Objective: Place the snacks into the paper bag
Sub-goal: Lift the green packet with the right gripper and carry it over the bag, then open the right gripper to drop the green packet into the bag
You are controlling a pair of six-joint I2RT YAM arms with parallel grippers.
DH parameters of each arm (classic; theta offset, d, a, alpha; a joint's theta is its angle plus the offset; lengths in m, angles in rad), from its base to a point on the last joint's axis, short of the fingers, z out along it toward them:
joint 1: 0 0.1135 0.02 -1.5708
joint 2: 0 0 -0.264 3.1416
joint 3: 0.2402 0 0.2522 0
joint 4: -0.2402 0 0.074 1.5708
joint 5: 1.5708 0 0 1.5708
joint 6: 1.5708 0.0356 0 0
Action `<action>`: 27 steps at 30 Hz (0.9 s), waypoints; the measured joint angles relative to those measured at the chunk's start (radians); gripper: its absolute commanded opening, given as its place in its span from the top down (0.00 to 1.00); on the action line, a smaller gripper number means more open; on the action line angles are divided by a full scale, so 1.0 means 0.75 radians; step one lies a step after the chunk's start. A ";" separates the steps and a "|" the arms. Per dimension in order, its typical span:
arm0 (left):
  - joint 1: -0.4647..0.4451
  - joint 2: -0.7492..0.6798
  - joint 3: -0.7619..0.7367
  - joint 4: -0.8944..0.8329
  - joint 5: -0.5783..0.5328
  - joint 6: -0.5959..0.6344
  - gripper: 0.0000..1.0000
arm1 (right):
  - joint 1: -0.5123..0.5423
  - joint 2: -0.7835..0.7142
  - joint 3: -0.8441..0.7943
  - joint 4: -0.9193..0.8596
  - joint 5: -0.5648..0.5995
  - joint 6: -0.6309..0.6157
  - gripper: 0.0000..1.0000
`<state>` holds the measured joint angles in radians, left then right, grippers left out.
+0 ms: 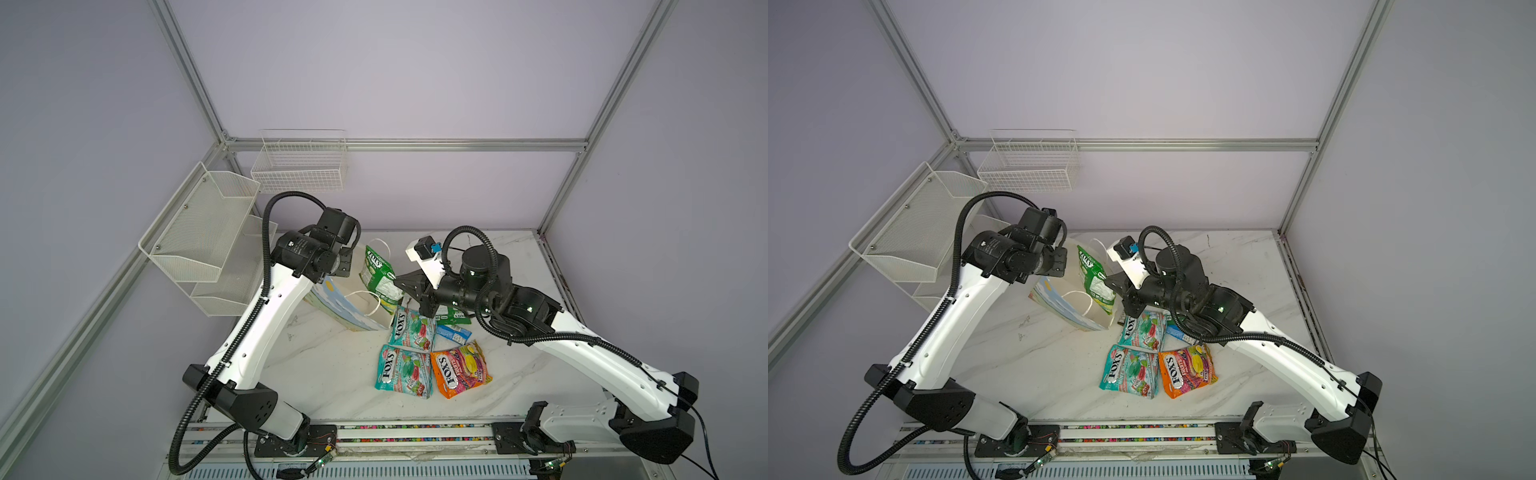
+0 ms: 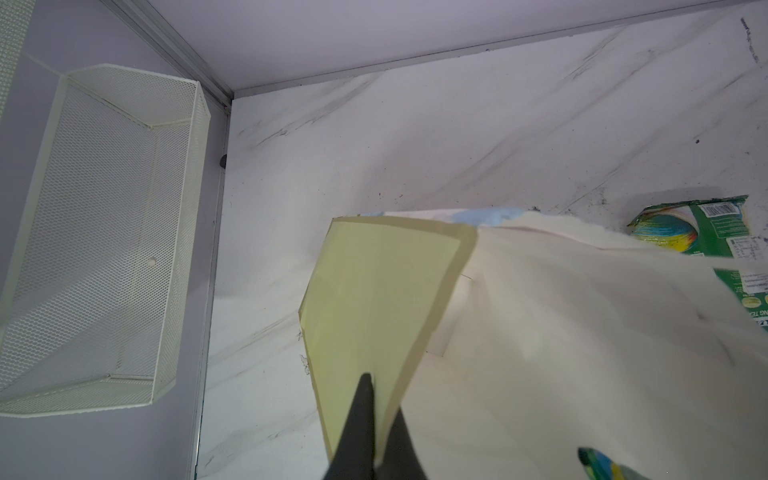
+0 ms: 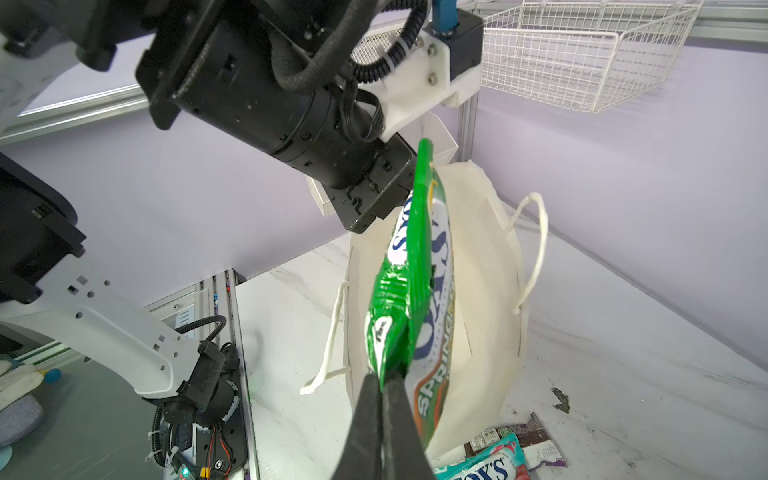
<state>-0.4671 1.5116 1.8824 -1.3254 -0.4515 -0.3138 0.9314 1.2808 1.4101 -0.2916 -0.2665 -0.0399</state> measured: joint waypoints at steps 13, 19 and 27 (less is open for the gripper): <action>0.000 -0.001 0.000 0.000 0.003 -0.001 1.00 | 0.001 0.069 -0.096 0.230 0.028 0.080 1.00; 0.000 -0.002 0.000 0.000 0.003 0.000 1.00 | 0.001 0.132 -0.122 0.265 0.028 0.115 1.00; 0.000 -0.002 0.000 0.000 0.004 -0.001 1.00 | 0.001 0.191 -0.123 0.317 0.032 0.137 1.00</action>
<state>-0.4671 1.5105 1.8824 -1.3254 -0.4488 -0.3141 0.9321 1.4242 1.3178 -0.0536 -0.2424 0.0631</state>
